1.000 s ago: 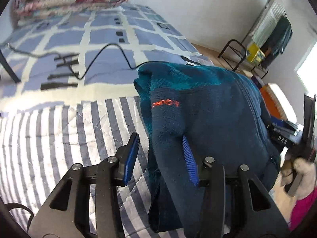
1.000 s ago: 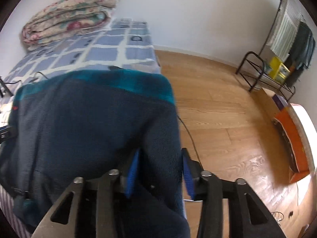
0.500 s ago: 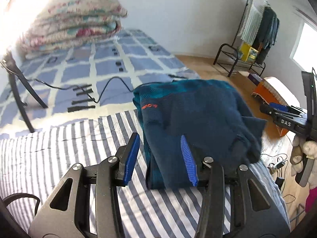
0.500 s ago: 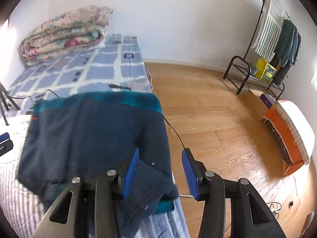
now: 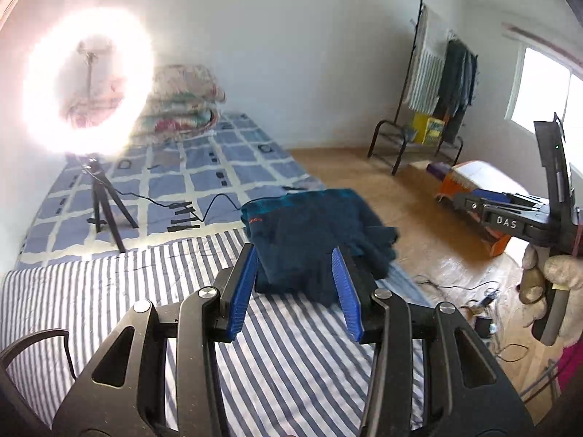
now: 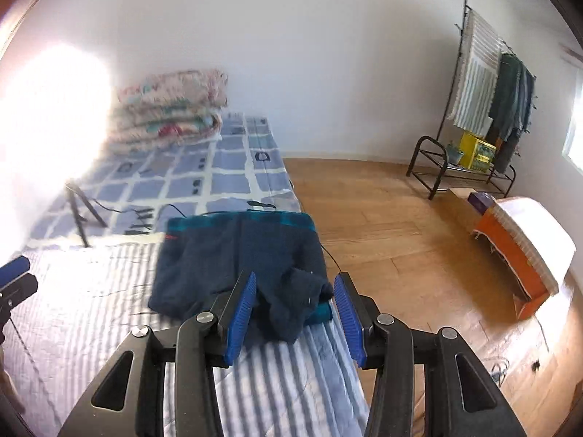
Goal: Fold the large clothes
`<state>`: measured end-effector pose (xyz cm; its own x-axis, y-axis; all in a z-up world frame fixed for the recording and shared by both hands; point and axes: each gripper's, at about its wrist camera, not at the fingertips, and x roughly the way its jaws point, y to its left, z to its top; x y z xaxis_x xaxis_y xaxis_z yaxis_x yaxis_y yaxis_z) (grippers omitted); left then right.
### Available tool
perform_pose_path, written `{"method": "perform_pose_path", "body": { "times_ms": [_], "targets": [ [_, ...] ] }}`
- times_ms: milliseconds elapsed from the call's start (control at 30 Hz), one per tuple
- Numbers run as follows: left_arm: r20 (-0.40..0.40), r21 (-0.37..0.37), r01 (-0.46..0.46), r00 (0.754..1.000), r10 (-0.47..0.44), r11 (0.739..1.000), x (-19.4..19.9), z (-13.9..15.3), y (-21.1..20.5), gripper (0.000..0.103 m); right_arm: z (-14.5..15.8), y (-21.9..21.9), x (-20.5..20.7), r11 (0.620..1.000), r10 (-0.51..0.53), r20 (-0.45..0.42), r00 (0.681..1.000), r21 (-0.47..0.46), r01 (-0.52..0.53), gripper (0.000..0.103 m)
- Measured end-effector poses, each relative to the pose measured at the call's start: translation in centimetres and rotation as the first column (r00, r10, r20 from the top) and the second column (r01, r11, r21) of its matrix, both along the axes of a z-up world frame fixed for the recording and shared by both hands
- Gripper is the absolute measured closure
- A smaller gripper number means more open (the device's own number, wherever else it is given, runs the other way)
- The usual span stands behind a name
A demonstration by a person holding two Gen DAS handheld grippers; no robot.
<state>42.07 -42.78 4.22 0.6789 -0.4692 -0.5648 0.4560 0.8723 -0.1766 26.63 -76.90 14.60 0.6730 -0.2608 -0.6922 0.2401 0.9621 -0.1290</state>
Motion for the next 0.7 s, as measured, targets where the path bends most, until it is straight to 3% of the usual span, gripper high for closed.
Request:
{"method": "perform_pose_path", "body": {
  "times_ms": [233,467,567,600,700],
  "targets": [
    [0.072,-0.012,0.005,0.997,-0.004,1.0,-9.7,5.3,3.3,0.059,6.3,3.5,-8.6,0.998,0.063,0.061,0.996,0.004,-0.064,0.057],
    [0.136,-0.003,0.01,0.991,-0.009,1.0,-18.4,7.7,6.0,0.059,9.0,6.7,-16.3,0.994,0.092,0.119,0.989,0.045,-0.098,0.056],
    [0.131,-0.003,0.015,0.991,-0.014,1.0,-21.5,7.9,7.0,0.058,9.2,8.2,-19.2,0.995,0.093,0.151,0.984,0.032,-0.099,0.049],
    [0.131,-0.003,0.015,0.991,-0.015,1.0,-22.1,7.8,7.2,0.058,9.1,8.7,-20.0,0.994,0.099,0.159,0.982,0.025,-0.105,0.041],
    [0.137,-0.013,0.002,0.991,-0.001,1.0,-24.7,7.2,8.4,0.031,8.6,10.3,-22.0,0.995,0.099,0.172,0.98,-0.017,-0.098,0.033]
  ]
}}
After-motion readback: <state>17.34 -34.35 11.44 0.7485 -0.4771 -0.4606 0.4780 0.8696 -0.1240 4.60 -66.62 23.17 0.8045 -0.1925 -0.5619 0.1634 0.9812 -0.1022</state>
